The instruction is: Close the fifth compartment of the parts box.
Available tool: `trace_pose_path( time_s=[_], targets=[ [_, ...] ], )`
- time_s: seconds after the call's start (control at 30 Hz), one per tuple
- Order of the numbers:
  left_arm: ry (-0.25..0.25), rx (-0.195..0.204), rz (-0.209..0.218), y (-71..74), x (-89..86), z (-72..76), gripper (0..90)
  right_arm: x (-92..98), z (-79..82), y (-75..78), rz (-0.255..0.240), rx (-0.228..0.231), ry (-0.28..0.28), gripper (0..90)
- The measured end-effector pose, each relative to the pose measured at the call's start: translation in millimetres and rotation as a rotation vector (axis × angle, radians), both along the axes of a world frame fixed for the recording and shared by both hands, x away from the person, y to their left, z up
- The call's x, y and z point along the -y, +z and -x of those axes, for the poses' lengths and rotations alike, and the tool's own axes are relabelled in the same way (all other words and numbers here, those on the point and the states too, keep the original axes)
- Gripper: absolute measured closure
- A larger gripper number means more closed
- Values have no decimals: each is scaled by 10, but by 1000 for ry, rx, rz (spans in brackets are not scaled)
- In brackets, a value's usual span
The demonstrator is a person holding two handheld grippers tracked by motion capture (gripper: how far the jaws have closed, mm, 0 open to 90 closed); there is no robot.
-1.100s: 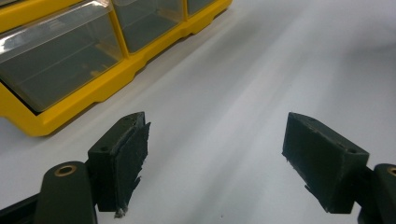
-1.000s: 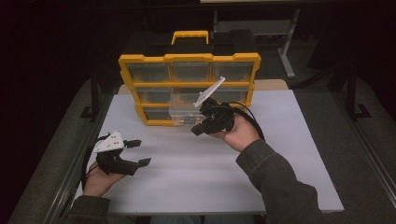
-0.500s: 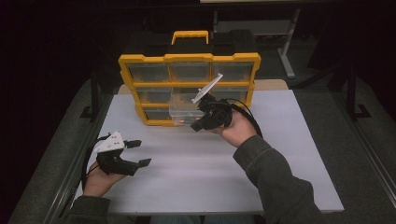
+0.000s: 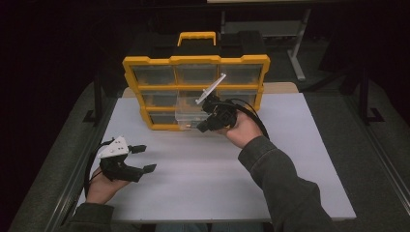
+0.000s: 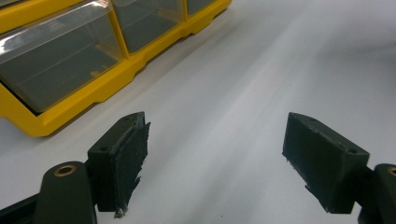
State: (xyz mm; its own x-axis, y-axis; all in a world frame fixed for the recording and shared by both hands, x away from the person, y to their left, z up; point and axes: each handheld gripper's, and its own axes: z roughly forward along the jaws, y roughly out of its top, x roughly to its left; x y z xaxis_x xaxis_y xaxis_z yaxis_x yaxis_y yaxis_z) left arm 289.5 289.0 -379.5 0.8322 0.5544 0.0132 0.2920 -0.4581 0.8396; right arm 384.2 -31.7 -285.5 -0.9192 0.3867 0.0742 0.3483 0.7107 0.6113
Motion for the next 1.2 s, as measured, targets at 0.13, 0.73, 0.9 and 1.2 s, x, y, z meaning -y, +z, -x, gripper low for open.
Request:
trace_pose_path(
  time_s=[0.13,0.73,0.9,1.2],
  targets=[
    [2,0,0,3,-4,1,218,-5,-23,-3,2,5,-7,893],
    [2,-3,-6,11,-7,6,218,-15,-55,-5,11,13,-13,894],
    [4,-1,5,2,0,6,218,-5,-66,2,18,15,-20,894],
    [4,-7,-7,11,-5,11,218,9,-101,8,21,23,-30,893]
  ],
)
